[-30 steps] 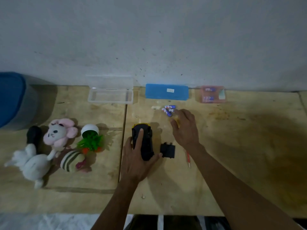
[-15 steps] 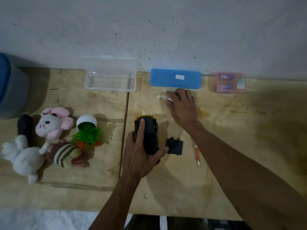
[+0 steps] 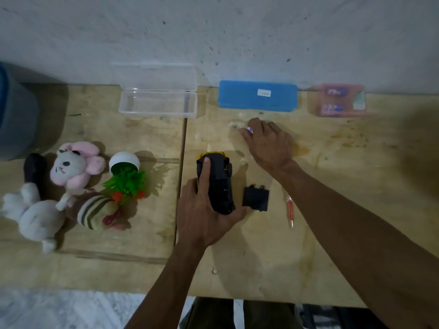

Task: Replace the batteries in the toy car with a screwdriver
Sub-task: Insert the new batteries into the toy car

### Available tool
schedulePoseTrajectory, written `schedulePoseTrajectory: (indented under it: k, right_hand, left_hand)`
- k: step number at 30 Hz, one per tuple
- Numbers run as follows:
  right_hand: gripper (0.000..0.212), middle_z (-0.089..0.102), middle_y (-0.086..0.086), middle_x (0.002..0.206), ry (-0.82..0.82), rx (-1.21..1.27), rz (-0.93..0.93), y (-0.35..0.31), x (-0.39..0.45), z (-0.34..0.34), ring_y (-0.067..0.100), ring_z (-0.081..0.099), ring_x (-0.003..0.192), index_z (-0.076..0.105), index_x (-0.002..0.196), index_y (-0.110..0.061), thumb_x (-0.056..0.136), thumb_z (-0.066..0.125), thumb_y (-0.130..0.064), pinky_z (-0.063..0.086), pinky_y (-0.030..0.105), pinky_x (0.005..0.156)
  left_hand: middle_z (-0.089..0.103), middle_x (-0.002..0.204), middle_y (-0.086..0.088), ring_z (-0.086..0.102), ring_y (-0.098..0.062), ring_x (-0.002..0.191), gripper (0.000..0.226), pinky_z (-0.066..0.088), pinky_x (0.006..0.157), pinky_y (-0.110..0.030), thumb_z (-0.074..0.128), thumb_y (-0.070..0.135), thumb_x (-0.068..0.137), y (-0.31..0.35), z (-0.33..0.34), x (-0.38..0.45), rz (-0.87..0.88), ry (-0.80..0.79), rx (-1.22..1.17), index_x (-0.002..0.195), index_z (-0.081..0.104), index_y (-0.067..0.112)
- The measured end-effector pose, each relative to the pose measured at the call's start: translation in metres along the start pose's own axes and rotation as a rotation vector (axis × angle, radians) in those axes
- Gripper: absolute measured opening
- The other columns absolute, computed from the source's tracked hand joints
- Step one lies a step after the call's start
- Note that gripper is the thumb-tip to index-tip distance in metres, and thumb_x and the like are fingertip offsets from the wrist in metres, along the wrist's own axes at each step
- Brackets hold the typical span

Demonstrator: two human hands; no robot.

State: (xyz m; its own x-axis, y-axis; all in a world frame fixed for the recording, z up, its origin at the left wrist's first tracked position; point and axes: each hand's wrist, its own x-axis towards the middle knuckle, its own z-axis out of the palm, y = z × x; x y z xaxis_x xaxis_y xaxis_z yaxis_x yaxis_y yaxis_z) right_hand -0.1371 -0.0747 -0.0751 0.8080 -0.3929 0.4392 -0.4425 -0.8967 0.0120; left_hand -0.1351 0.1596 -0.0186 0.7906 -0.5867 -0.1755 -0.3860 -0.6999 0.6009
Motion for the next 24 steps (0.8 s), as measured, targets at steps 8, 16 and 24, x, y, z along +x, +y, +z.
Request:
schedulePoseTrajectory:
  k: [8, 16, 24]
  right_hand:
    - [0.042, 0.065, 0.002, 0.078, -0.245, 0.584, 0.456, -0.003, 0.016, -0.024, 0.021, 0.060, 0.071, 0.064, 0.095, -0.008, 0.101, 0.048, -0.046, 0.047, 0.031, 0.066]
    - [0.039, 0.045, -0.004, 0.061, -0.521, 1.736, 1.469, -0.030, -0.005, -0.127, 0.007, 0.038, 0.043, 0.065, 0.110, -0.011, 0.102, 0.048, -0.045, 0.026, 0.018, 0.036]
    - [0.030, 0.057, -0.002, 0.070, -0.481, 2.009, 1.539, -0.048, -0.005, -0.230, 0.007, 0.041, 0.044, 0.058, 0.100, -0.013, 0.100, 0.051, -0.043, 0.029, 0.017, 0.033]
  left_hand:
    - [0.048, 0.113, 0.000, 0.045, -0.015, 0.098, 0.131, 0.043, 0.082, -0.029, 0.082, 0.058, 0.060, 0.005, -0.004, -0.003, -0.090, -0.062, -0.085, 0.158, -0.002, 0.039]
    - [0.036, 0.119, 0.010, 0.038, 0.008, 0.089, 0.133, 0.038, 0.081, -0.016, 0.095, 0.026, 0.059, 0.012, -0.021, -0.004, -0.104, -0.056, -0.330, 0.159, 0.008, 0.036]
    - [0.045, 0.142, 0.023, 0.047, 0.003, 0.126, 0.138, 0.039, 0.084, 0.005, 0.098, 0.035, 0.054, 0.041, -0.069, -0.023, -0.062, -0.130, -0.549, 0.160, 0.010, 0.033]
